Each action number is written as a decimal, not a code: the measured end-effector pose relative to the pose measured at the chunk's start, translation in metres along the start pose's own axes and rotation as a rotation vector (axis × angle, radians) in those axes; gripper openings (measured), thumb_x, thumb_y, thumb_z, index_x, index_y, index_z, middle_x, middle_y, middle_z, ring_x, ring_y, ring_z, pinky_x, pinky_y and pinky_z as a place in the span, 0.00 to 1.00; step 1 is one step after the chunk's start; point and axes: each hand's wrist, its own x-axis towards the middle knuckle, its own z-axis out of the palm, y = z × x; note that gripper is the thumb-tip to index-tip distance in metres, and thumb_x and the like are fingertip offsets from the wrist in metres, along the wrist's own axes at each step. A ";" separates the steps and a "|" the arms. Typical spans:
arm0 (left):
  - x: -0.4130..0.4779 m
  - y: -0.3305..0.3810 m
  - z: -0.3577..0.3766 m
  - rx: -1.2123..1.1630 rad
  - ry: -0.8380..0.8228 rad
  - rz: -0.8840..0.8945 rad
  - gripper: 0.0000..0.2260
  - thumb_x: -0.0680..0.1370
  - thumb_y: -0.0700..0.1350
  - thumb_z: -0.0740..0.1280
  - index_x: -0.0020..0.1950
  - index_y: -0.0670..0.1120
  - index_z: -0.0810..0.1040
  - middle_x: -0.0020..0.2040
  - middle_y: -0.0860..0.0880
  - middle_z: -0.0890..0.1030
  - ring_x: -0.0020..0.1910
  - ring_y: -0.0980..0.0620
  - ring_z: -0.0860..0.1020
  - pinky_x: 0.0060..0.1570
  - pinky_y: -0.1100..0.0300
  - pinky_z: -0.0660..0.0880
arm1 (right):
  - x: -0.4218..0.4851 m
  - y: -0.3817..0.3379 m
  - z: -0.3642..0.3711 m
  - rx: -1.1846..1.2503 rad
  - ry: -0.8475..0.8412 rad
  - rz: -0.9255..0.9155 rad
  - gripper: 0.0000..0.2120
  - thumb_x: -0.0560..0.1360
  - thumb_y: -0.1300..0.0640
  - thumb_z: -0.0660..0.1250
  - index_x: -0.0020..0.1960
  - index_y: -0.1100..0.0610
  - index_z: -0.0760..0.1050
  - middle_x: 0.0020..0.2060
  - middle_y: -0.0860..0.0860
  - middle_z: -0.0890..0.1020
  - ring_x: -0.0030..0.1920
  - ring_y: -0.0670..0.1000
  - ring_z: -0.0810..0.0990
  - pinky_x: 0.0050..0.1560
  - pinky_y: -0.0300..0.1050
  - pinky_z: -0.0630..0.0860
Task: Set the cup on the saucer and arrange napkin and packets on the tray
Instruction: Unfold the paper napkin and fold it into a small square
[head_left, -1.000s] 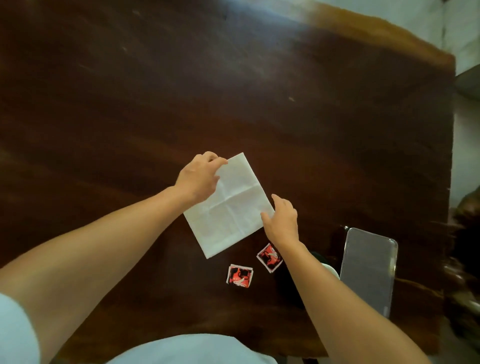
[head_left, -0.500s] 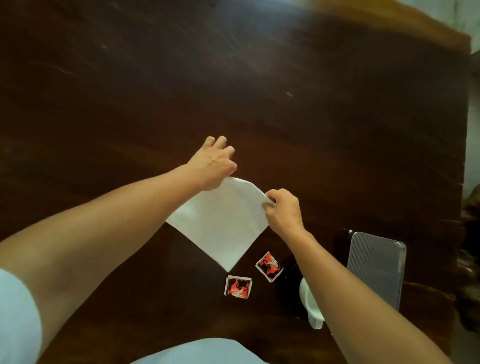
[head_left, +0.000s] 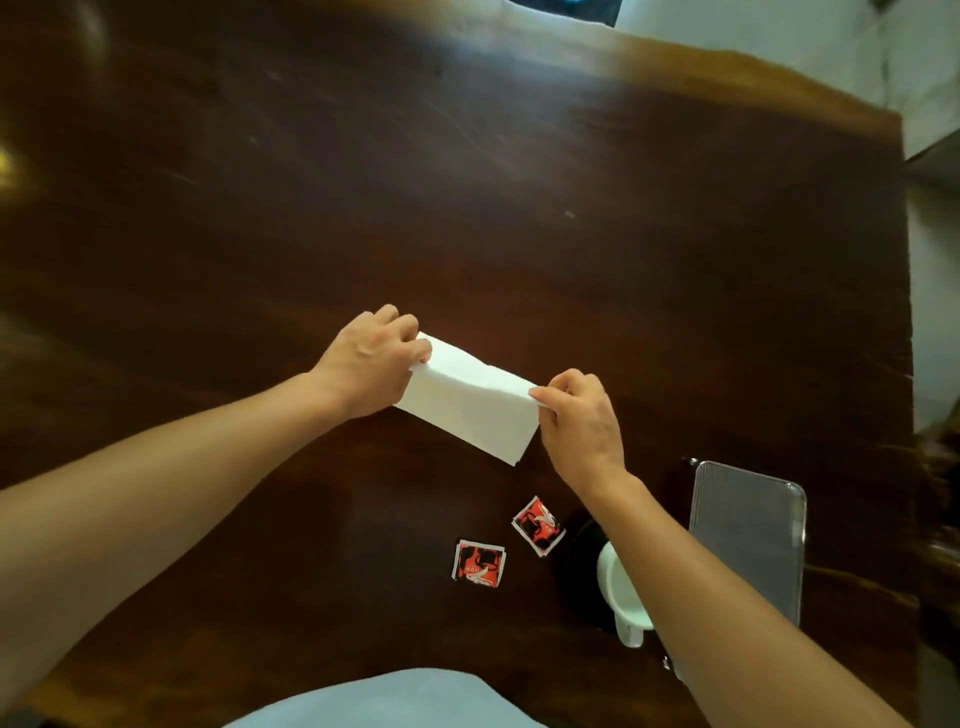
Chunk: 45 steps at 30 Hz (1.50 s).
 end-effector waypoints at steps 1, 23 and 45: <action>-0.005 0.002 0.006 0.019 -0.033 -0.025 0.12 0.69 0.36 0.70 0.52 0.45 0.82 0.45 0.44 0.78 0.42 0.43 0.74 0.38 0.48 0.76 | -0.006 -0.001 0.007 -0.011 -0.007 -0.022 0.10 0.73 0.66 0.73 0.54 0.59 0.84 0.47 0.56 0.81 0.47 0.56 0.77 0.42 0.51 0.79; 0.010 0.004 0.096 0.064 -0.260 0.255 0.28 0.84 0.54 0.45 0.81 0.42 0.50 0.82 0.40 0.50 0.81 0.40 0.45 0.79 0.43 0.49 | 0.009 -0.059 0.110 0.005 -0.378 -0.032 0.31 0.84 0.49 0.49 0.80 0.59 0.39 0.81 0.54 0.40 0.80 0.54 0.36 0.79 0.58 0.43; -0.090 0.047 0.110 -0.026 -0.435 -0.189 0.40 0.78 0.68 0.35 0.80 0.40 0.38 0.81 0.41 0.36 0.80 0.43 0.36 0.77 0.43 0.41 | 0.035 0.030 0.086 -0.353 -0.496 -0.022 0.37 0.78 0.30 0.38 0.77 0.47 0.27 0.79 0.52 0.32 0.78 0.61 0.31 0.75 0.69 0.36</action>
